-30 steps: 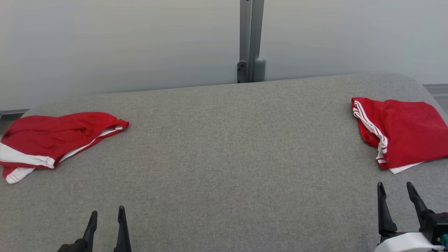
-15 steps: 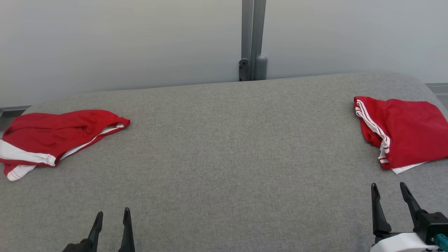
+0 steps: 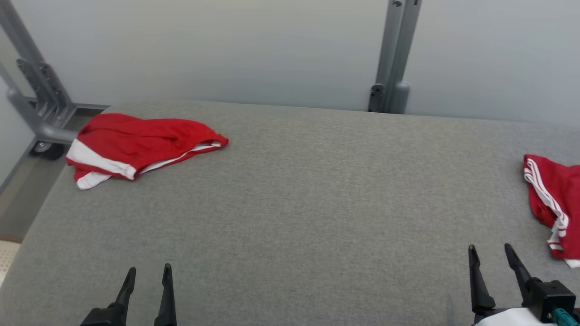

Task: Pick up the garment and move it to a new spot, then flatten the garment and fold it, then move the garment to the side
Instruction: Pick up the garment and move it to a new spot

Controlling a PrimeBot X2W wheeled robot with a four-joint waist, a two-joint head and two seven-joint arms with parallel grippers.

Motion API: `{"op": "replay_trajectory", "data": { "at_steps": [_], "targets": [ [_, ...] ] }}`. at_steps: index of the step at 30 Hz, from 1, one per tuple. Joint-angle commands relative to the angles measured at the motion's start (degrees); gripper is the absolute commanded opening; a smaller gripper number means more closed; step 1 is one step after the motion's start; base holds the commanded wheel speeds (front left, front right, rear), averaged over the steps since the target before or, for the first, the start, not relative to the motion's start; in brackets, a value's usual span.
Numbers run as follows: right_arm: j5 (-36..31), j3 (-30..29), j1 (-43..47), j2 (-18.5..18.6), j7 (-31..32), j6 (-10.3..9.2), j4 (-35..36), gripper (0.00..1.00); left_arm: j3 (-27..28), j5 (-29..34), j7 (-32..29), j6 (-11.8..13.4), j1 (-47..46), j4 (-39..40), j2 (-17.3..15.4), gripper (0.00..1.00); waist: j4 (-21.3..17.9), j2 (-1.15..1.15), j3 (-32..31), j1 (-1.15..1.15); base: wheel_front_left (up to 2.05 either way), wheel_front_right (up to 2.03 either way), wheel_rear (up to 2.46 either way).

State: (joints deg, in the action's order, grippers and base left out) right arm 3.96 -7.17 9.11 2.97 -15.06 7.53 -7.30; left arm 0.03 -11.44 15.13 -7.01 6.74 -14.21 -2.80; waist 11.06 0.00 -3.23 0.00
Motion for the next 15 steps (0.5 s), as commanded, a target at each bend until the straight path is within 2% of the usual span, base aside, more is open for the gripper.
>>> {"op": "replay_trajectory", "data": {
  "at_steps": [1,5,8,15],
  "targets": [
    [0.56,0.89,-0.3,-0.03,-0.14,-0.08,-0.58,1.0,0.73,0.33,-0.01,-0.11,0.01,0.06,-0.36,1.0,9.51,0.0,-1.26,0.0,0.0,0.0,0.0],
    [0.92,2.72,-0.94,-0.02,-0.14,-0.08,-1.08,1.0,2.06,0.49,0.0,-0.34,0.86,0.37,-0.67,1.0,14.61,0.0,-1.97,0.0,0.0,0.0,0.0],
    [0.07,5.17,-2.45,0.03,-0.14,-0.08,-1.83,1.0,4.11,-0.13,-0.01,-0.43,1.8,1.8,-0.46,1.0,15.6,0.0,-1.03,0.0,0.0,0.0,0.0],
    [0.52,6.48,-3.17,0.71,-0.14,-0.08,-2.78,1.0,5.0,-0.65,0.0,-0.51,3.01,2.7,-0.16,1.0,15.65,0.0,-0.9,0.0,0.0,0.0,0.0]
  ]
}}
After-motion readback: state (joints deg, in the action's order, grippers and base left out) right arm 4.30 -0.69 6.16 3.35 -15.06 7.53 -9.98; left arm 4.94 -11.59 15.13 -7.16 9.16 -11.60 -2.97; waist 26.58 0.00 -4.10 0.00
